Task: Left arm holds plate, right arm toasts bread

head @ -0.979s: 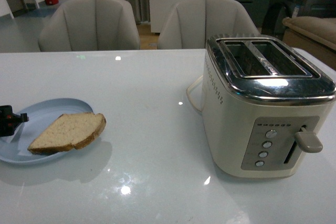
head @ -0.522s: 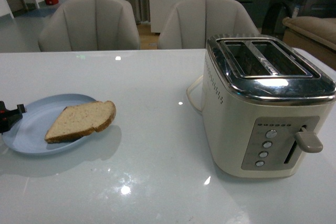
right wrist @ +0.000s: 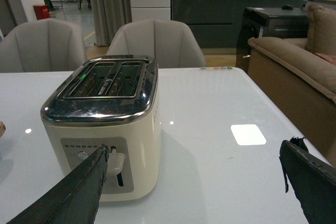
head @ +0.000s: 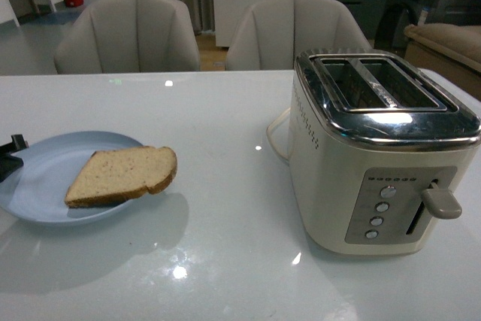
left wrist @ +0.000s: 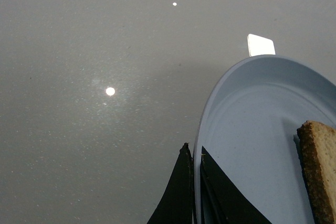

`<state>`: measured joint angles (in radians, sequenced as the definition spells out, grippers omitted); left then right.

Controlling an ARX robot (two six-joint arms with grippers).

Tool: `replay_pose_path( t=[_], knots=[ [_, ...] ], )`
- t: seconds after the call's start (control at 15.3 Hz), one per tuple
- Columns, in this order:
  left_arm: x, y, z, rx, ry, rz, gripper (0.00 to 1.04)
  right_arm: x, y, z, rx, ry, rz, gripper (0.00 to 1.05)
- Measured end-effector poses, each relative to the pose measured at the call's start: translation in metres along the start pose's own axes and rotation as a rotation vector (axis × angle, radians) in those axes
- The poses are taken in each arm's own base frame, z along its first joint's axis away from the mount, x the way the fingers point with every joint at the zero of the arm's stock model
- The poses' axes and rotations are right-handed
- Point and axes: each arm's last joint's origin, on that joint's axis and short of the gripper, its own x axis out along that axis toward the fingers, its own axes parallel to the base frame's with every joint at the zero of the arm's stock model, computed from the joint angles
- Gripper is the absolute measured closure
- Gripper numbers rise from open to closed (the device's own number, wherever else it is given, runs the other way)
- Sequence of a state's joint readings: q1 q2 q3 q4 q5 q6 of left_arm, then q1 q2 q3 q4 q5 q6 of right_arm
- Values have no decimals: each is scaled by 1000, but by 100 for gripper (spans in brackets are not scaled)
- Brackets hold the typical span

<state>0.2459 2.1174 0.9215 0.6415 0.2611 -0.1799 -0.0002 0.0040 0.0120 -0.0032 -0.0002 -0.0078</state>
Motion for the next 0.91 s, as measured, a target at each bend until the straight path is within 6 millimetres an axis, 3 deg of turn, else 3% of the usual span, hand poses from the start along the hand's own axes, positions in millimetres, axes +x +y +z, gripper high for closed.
replay_pose_path(
  t=[0.46,0.72,0.91],
  knots=[
    [-82,-57,39,-77,-36,-14,102,0,0,0,0,0,0,6],
    [-140,-110,62,-97,-68,-89,102,0,0,0,0,0,0,6],
    [-178,-144,63,-111,-65,-135,102,0,0,0,0,0,0,6]
  ],
)
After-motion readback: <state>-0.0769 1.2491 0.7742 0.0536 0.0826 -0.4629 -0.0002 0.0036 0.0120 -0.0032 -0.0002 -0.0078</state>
